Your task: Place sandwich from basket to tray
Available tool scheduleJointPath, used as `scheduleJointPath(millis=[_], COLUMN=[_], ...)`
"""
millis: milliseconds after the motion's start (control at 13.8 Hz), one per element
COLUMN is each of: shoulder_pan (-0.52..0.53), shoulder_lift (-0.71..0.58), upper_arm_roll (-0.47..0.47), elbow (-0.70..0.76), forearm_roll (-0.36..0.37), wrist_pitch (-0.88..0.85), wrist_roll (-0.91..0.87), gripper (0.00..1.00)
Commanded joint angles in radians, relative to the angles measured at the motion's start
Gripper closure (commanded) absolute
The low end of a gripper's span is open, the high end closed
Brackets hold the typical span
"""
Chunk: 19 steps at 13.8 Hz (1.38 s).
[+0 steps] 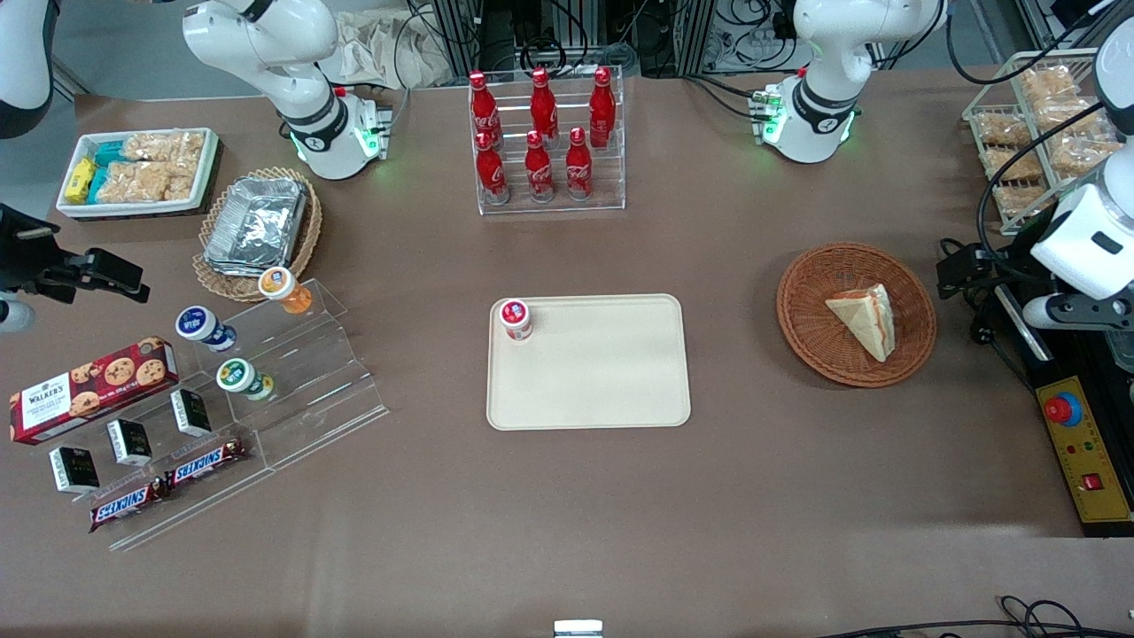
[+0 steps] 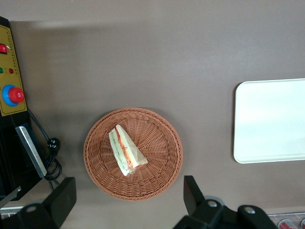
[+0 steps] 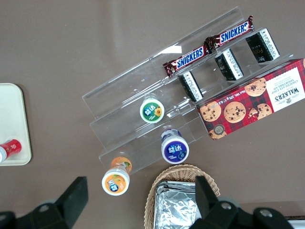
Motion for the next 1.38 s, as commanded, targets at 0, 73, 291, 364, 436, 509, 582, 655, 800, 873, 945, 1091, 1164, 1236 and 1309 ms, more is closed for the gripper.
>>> scheduleJointPath(millis=[0, 73, 291, 364, 436, 509, 582, 655, 800, 873, 945, 1091, 1164, 1236, 1309], shoulder_pan=[-0.009, -0.009, -0.010, -0.010, -0.010, -0.010, -0.010, -0.010, -0.012, -0.012, -0.012, -0.012, -0.012, -0.012, -0.012], shoulder_lift=[0.008, 0.008, 0.008, 0.008, 0.008, 0.010, 0.014, 0.016, 0.013, 0.013, 0.011, -0.001, -0.008, -0.022, -0.042], upper_arm_roll=[0.004, 0.004, 0.002, 0.002, 0.002, 0.002, 0.002, 0.002, 0.002, 0.001, 0.001, 0.002, 0.002, 0.002, 0.002], elbow=[0.020, 0.022, 0.019, 0.017, 0.015, 0.014, 0.012, 0.011, 0.003, 0.002, -0.003, -0.026, -0.034, -0.056, -0.081], forearm_roll=[0.001, -0.002, 0.000, -0.002, -0.010, -0.013, -0.013, -0.013, -0.011, -0.010, -0.010, -0.010, -0.010, -0.007, -0.007], wrist_pitch=[-0.008, -0.006, -0.008, -0.009, -0.012, -0.012, -0.014, -0.015, -0.031, -0.044, -0.046, -0.048, -0.048, -0.048, -0.048], wrist_roll=[0.011, 0.011, 0.012, 0.002, -0.002, -0.003, 0.000, 0.001, 0.000, -0.002, -0.002, -0.002, -0.003, -0.005, -0.005], gripper=[0.00, 0.00, 0.00, 0.00, 0.00, 0.00, 0.00, 0.00, 0.00, 0.00, 0.00, 0.00, 0.00, 0.00, 0.00])
